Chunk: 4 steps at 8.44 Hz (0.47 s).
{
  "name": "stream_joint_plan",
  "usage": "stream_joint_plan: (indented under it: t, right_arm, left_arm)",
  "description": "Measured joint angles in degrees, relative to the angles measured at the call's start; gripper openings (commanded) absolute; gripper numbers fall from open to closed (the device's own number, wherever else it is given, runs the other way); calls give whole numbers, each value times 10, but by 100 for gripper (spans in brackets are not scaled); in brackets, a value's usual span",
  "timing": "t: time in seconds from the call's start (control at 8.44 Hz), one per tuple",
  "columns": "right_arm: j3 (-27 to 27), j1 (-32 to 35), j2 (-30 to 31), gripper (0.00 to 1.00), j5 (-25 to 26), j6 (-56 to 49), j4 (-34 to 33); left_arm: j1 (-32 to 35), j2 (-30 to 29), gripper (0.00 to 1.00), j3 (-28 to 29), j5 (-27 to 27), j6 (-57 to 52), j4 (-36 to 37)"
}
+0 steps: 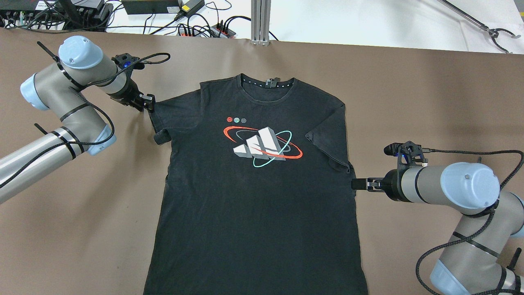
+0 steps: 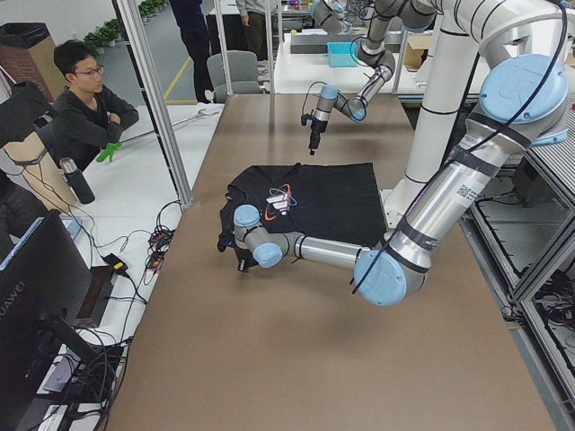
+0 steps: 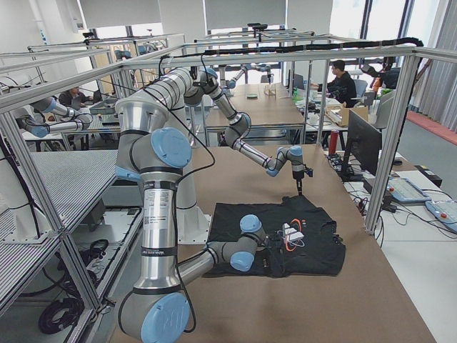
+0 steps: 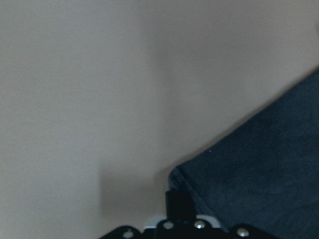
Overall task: Fold clothes
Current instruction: 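Move the left gripper in toward the shirt's far shoulder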
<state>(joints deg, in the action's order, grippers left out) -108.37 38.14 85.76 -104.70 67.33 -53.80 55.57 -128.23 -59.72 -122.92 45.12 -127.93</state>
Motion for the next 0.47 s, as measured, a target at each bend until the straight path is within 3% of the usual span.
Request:
stream_joint_plan:
  t: [0.47]
  right_arm:
    - [0, 0, 3, 95, -1, 1, 0]
  left_arm:
    - [3, -4, 0, -49, -2, 33, 3]
